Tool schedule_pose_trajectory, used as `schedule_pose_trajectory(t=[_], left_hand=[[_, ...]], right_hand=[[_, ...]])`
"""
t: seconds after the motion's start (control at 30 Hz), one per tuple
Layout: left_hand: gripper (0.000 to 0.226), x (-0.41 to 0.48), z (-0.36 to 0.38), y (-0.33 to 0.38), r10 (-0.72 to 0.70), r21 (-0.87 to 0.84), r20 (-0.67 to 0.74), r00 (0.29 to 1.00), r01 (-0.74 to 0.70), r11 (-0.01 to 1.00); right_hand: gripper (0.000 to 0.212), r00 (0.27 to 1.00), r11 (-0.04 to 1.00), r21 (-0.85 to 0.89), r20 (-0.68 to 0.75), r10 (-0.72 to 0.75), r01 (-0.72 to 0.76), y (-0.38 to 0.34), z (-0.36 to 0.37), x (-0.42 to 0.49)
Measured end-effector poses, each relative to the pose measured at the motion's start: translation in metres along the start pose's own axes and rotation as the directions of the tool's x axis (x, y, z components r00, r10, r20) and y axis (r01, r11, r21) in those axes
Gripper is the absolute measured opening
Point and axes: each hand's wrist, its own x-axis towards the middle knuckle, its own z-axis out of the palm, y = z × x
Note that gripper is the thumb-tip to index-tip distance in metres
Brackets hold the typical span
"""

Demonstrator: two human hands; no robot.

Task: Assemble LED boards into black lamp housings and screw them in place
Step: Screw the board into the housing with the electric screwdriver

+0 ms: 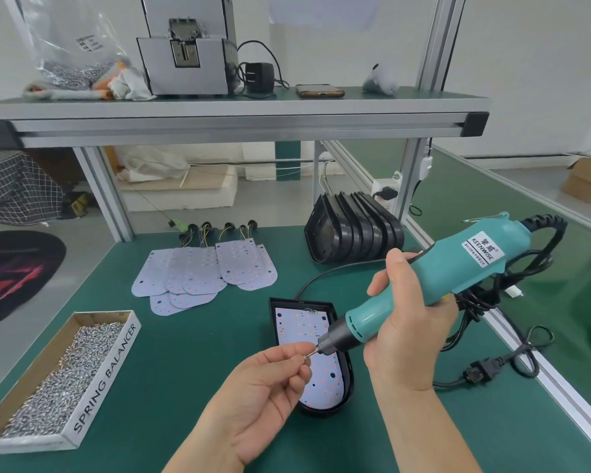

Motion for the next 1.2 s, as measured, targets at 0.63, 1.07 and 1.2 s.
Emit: schedule_pose_trajectory(t=[0.63,1.07,1.2], left_hand=[[0.042,0.038,-0.028,0.019,0.487,0.771,-0.335,0.807,-0.062,0.634],[0.037,0.072,-0.031,0.010,0.288,0.878,-0.280,0.916,0.124,0.462],[0.046,0.075,-0.032,0.008,0.285,0.877,-0.287,0.915,0.131,0.463]], right_hand=[[0.026,0.993,0.986,-0.140,0.088,-0.078,0.090,0.015,-0.012,0.013],[0.020,0.984,0.935,-0.339,0.172,-0.047,0.104,0.059,-0.019,-0.013],[0.027,0.981,0.933,-0.346,0.193,-0.036,0.102,0.061,-0.017,-0.013]])
